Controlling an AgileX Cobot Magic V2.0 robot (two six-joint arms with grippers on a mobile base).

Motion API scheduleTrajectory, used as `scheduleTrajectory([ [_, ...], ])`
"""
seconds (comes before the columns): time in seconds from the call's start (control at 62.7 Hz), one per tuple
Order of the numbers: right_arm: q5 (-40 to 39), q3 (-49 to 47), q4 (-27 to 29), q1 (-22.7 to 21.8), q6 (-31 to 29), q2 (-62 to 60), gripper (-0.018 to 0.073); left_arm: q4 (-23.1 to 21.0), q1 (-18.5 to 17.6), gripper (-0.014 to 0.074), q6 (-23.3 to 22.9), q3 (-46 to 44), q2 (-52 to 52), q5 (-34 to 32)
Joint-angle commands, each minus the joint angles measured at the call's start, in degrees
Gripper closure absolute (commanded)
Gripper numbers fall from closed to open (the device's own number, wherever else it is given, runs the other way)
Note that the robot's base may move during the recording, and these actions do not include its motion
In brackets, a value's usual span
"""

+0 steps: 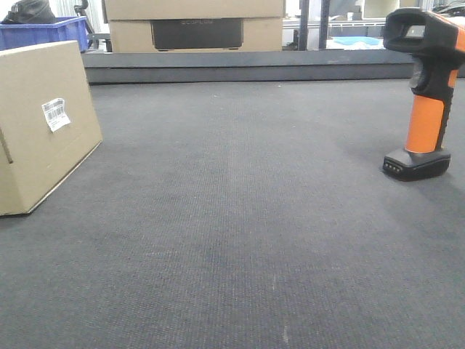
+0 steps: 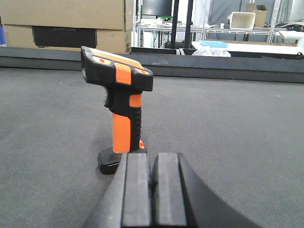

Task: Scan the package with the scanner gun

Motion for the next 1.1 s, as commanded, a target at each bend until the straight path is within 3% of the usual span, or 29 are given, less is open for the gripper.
scheduleTrajectory([
  [0.0, -1.3, 0.2, -0.2, -0.2, 0.0, -0.2, 0.0721, -0.4, 0.1, 0.0707, -0.2, 0.4, -0.2, 0.6],
  [0.048, -1.3, 0.2, -0.2, -0.2, 0.0, -0.2, 0.0721, -0.7, -0.1, 0.0707, 0.2, 2.1, -0.2, -1.9],
  [0.144, -1.3, 0.2, -0.2, -0.2, 0.0, -0.2, 0.0721, -3.5, -1.8, 0.0707, 5.5, 7.7, -0.4, -9.1],
  [0.207, -1.3, 0.2, -0.2, -0.2, 0.0, -0.2, 0.0721, -3.6, -3.9, 0.0707, 5.9, 11.3, -0.6, -11.1],
  [0.335, -1.3, 0.2, -0.2, -0.2, 0.0, -0.2, 0.0721, -5.1, -7.3, 0.0707, 6.3, 13.5, -1.2, -7.6],
  [0.479, -1.3, 0.2, -0.2, -0.2, 0.0, -0.2, 0.0721, -8.3, -7.5, 0.0707, 10.4, 13.5, -1.2, -1.5],
  [0.606, -1.3, 0.2, -0.2, -0.2, 0.0, -0.2, 0.0721, -8.4, -7.5, 0.0707, 10.3, 13.5, -1.2, 1.0],
  [1.085, -1.3, 0.2, -0.2, -0.2, 0.0, -0.2, 0.0721, -8.4, -7.5, 0.0707, 10.3, 13.5, -1.2, 1.0],
])
